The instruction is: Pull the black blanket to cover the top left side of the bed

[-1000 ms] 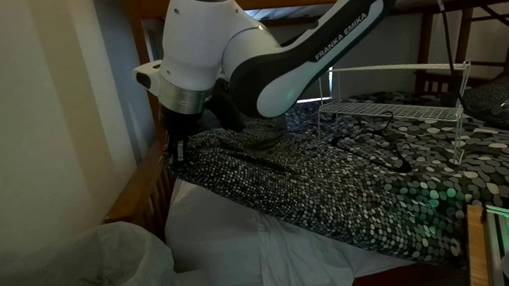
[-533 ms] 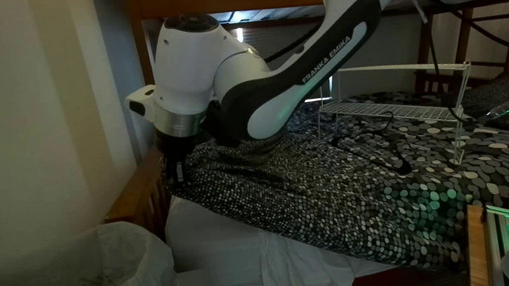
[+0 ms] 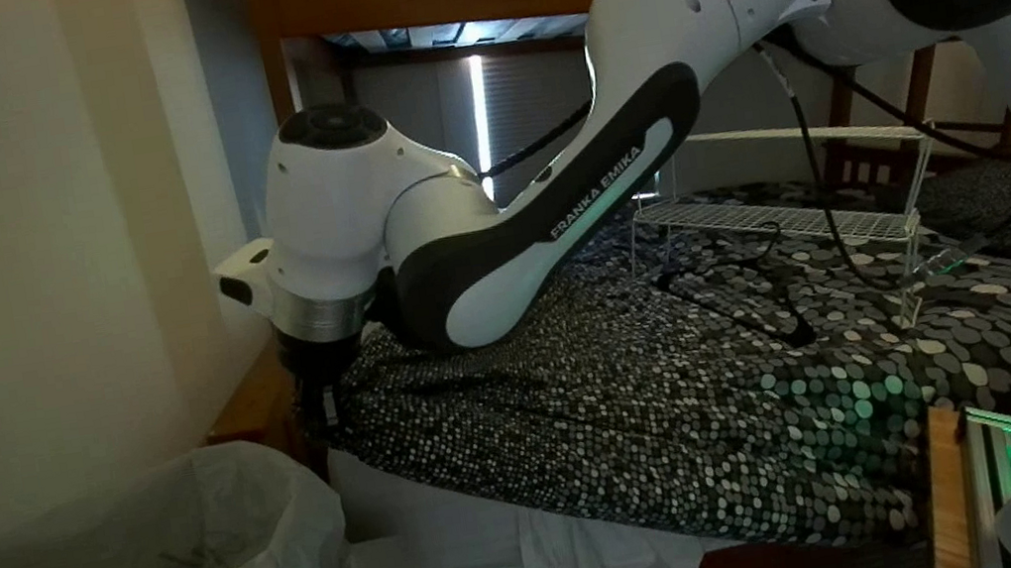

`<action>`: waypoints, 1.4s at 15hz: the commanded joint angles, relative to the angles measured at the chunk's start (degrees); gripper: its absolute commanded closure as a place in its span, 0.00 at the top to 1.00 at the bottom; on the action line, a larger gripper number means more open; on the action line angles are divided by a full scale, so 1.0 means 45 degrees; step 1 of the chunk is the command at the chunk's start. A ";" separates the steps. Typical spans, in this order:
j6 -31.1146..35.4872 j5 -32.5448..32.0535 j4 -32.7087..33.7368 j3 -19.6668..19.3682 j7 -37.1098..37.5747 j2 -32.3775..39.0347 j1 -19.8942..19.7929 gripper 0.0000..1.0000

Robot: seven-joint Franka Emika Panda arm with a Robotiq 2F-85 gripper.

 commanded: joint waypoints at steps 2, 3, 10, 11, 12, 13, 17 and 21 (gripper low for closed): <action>0.0423 0.0742 0.2359 0.0179 -0.0471 0.1327 0.0964 0.02; 0.0292 0.0788 0.2499 0.0164 -0.0554 0.1414 0.1007 0.02; 0.2790 0.2618 0.1700 0.1243 -0.1200 0.0575 -0.0029 0.69; 0.3267 0.2992 0.1326 0.1393 -0.1024 0.0345 -0.0225 0.77; 0.3695 0.3132 0.0695 0.1395 -0.0591 -0.0036 -0.0427 0.84; 0.4138 0.3435 0.0210 0.1580 -0.0416 -0.0215 -0.0713 0.91; 0.5157 0.4759 -0.2393 0.0783 0.0577 -0.1471 -0.0891 1.00; 0.5755 0.4780 -0.4901 -0.1334 0.3246 -0.3339 -0.0114 1.00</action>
